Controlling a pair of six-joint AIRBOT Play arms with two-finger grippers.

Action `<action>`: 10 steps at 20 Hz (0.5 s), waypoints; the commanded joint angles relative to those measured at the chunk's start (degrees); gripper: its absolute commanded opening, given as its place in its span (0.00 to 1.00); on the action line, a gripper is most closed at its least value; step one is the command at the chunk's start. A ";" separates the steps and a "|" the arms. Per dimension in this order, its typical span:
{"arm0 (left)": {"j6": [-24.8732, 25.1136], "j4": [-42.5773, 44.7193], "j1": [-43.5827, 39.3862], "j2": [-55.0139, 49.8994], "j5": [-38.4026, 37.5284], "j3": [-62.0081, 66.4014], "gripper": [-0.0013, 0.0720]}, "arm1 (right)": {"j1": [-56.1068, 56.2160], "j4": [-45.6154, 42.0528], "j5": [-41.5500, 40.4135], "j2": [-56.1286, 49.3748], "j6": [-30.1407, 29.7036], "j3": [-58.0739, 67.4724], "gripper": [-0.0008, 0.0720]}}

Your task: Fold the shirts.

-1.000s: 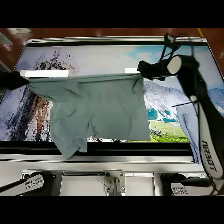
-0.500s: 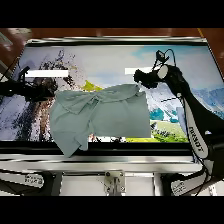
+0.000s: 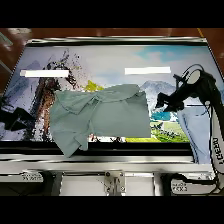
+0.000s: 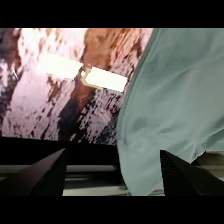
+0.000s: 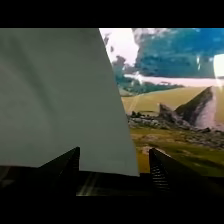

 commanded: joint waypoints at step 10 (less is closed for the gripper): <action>2.03 -4.63 -8.41 0.35 12.79 -15.78 0.93 | -1.40 12.61 -4.37 1.25 -5.14 -10.86 0.77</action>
